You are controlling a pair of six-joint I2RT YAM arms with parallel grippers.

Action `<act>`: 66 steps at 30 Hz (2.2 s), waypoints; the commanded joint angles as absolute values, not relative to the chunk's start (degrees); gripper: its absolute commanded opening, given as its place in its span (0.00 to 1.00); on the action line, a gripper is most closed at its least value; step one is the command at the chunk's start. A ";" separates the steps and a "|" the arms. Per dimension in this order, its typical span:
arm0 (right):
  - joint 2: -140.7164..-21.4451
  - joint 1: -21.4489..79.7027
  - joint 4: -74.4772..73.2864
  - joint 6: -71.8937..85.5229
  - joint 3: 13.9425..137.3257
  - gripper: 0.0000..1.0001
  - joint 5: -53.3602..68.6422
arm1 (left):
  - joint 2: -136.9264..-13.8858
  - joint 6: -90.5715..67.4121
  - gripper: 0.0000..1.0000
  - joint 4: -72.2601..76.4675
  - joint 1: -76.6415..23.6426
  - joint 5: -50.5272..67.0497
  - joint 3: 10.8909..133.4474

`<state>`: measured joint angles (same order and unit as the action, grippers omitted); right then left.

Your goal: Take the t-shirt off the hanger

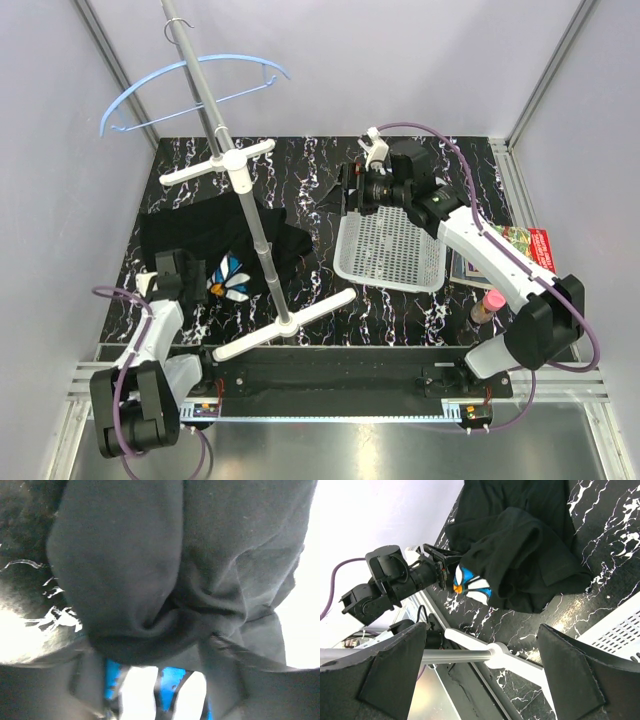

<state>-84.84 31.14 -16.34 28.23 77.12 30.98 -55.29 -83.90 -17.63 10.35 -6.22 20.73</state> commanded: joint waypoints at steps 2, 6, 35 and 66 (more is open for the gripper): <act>-82.18 31.55 -14.85 26.63 76.73 1.00 32.25 | -50.55 -76.66 0.22 -8.53 11.25 -7.39 23.55; -83.49 32.08 -14.68 22.77 76.81 1.00 37.69 | -44.57 -66.99 0.00 -10.72 11.16 -0.81 27.59; -77.26 38.58 -1.68 3.87 68.57 1.00 31.74 | -52.64 -67.06 0.00 19.25 -24.69 32.33 50.97; -77.35 40.43 38.42 25.85 53.88 0.00 20.58 | -50.49 -56.62 0.45 -3.01 -30.06 14.71 56.16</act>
